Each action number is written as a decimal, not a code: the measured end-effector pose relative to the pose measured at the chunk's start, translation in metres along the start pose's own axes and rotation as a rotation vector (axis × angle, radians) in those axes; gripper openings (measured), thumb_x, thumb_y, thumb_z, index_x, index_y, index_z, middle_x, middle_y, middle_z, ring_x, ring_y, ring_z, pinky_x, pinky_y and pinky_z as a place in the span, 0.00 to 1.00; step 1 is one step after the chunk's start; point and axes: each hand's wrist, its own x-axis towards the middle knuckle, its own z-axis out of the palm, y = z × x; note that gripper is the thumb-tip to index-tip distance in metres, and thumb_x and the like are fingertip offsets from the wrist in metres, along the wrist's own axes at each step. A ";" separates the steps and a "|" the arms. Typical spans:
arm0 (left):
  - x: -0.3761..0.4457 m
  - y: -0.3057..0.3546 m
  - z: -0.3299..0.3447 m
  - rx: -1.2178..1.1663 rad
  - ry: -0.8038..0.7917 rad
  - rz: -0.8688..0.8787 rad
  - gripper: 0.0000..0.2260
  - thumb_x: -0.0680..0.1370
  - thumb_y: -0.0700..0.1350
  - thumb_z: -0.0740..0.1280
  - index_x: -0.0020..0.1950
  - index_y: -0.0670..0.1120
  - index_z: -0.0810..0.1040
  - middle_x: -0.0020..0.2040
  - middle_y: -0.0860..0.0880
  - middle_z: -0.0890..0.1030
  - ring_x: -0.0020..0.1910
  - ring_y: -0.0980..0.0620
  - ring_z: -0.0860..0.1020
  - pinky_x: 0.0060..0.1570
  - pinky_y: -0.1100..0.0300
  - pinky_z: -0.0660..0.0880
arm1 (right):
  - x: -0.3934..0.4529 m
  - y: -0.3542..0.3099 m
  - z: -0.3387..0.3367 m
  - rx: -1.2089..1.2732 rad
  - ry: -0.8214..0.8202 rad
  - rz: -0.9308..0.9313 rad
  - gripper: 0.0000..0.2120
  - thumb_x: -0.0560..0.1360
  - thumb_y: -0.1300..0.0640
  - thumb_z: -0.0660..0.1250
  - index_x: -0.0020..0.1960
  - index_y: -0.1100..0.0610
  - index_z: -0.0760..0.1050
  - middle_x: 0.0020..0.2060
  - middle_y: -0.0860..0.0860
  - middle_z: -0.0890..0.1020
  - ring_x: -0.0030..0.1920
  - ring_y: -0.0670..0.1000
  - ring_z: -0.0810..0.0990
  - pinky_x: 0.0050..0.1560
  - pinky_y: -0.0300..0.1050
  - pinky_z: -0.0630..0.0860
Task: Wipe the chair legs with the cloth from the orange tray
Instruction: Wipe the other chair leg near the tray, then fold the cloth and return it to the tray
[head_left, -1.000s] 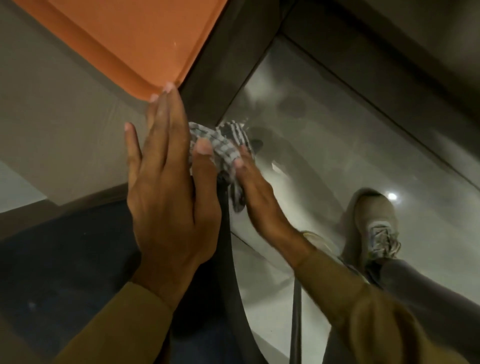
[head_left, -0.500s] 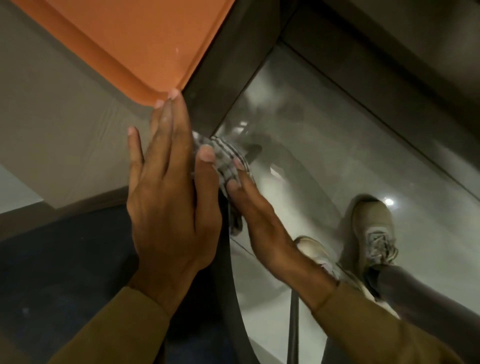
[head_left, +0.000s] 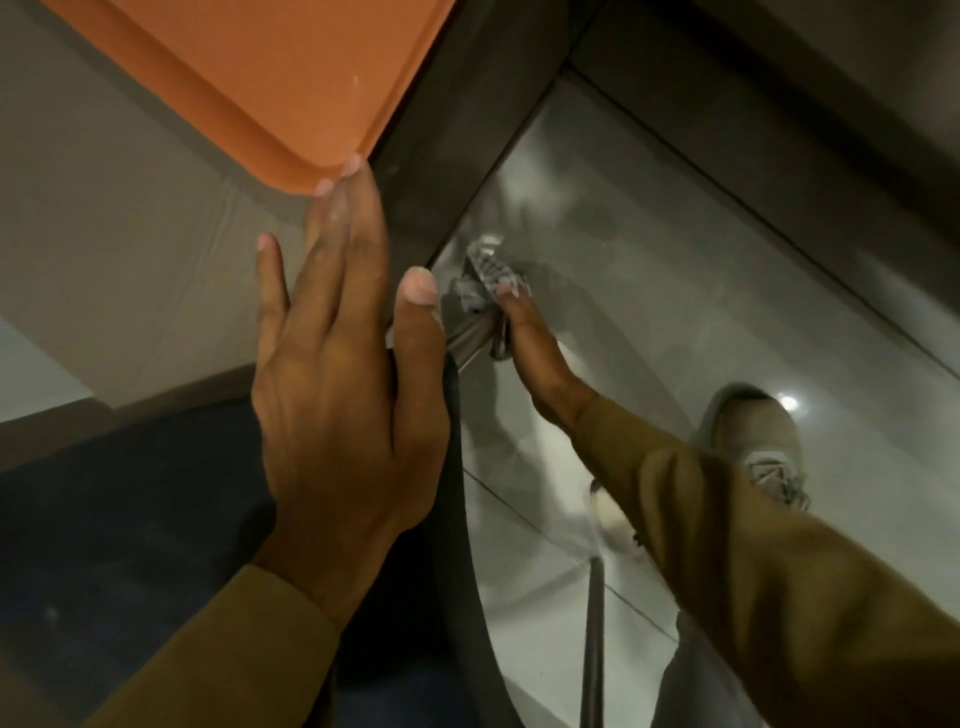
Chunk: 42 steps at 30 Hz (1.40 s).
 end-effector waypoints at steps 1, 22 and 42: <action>0.001 0.001 -0.002 0.002 -0.012 -0.002 0.29 0.89 0.52 0.47 0.89 0.40 0.57 0.89 0.46 0.62 0.90 0.50 0.56 0.92 0.43 0.46 | -0.019 -0.006 0.001 0.021 -0.002 -0.025 0.28 0.90 0.42 0.56 0.89 0.46 0.61 0.87 0.47 0.68 0.88 0.50 0.65 0.91 0.58 0.59; 0.001 0.003 0.001 0.016 0.028 -0.015 0.30 0.88 0.51 0.47 0.89 0.41 0.58 0.89 0.46 0.63 0.90 0.50 0.58 0.92 0.43 0.48 | -0.052 -0.007 0.007 -0.049 0.013 -0.154 0.24 0.89 0.39 0.60 0.81 0.45 0.74 0.55 0.35 0.84 0.55 0.37 0.79 0.63 0.36 0.74; 0.042 0.049 -0.033 -1.094 0.281 -0.765 0.28 0.83 0.69 0.59 0.79 0.57 0.77 0.77 0.55 0.80 0.73 0.67 0.76 0.80 0.66 0.70 | -0.155 -0.251 -0.021 -0.108 -0.182 -0.181 0.19 0.88 0.45 0.65 0.75 0.49 0.82 0.69 0.52 0.88 0.69 0.52 0.89 0.67 0.50 0.87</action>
